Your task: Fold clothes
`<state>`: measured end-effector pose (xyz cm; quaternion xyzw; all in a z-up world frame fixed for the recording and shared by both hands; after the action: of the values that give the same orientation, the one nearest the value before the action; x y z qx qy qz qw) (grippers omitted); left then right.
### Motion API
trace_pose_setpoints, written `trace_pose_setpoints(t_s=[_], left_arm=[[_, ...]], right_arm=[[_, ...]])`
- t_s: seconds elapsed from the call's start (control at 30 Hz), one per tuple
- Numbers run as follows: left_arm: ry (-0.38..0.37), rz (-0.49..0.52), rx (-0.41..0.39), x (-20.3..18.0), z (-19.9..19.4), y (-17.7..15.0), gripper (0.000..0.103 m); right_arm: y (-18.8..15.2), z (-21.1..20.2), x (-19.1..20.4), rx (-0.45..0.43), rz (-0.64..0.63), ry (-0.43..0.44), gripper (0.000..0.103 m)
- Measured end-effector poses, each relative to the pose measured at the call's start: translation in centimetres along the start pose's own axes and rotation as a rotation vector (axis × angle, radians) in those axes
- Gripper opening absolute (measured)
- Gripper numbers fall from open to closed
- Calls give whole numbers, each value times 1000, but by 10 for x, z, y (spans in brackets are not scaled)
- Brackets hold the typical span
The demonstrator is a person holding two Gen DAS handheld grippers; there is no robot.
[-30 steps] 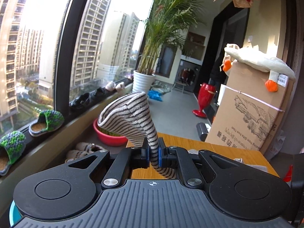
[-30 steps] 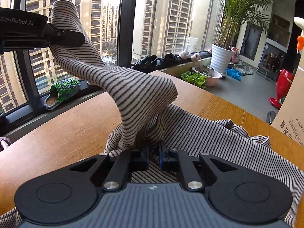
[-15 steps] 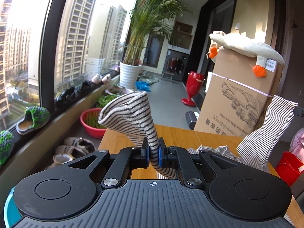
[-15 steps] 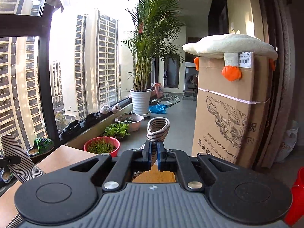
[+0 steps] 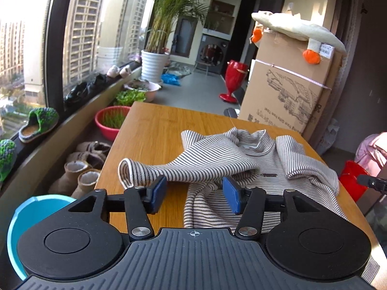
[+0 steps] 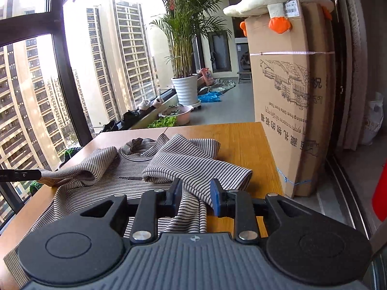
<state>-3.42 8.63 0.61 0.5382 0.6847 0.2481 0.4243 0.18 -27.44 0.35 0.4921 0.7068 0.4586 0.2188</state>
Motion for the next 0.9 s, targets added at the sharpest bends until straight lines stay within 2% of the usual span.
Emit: trace_pose_setpoints(t_s=[0.1, 0.17, 0.23, 0.3, 0.4, 0.5, 0.6, 0.73, 0.9], left_arm=[[-121, 5, 98, -27, -14, -32, 47], [-169, 18, 190, -42, -14, -61, 45], [-161, 37, 250, -47, -8, -86, 45], [-152, 37, 251, -46, -4, -95, 44], [-152, 18, 248, -42, 4, -90, 43], [-138, 5, 244, -38, 20, -79, 39], [-104, 4, 226, -34, 38, -66, 39], [-62, 29, 200, -33, 61, -52, 40], [-29, 79, 190, -44, 75, -46, 49]], right_arm=[[-32, -8, 33, 89, 105, 178, 25], [-54, -5, 53, 146, 120, 214, 25], [-72, 0, 70, 186, 111, 216, 28], [-81, 6, 81, 196, 111, 204, 31], [-79, 16, 86, 196, 126, 208, 37], [-71, 33, 83, 191, 160, 220, 36], [-63, 51, 81, 177, 187, 215, 36], [-57, 68, 87, 118, 95, 162, 37], [-59, 65, 85, 115, 108, 164, 37]])
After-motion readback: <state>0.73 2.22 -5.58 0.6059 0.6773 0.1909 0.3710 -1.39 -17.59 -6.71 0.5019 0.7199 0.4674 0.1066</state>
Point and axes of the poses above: each gripper's, at about its wrist camera, not at the fingertips, and z roughly the way its jaws point, x to its left, y to its top, the point moved 9 cm from there along z, roughly the way its jaws point, and after that the axes turned 6 degrees about -z, right-handed, at the moved point
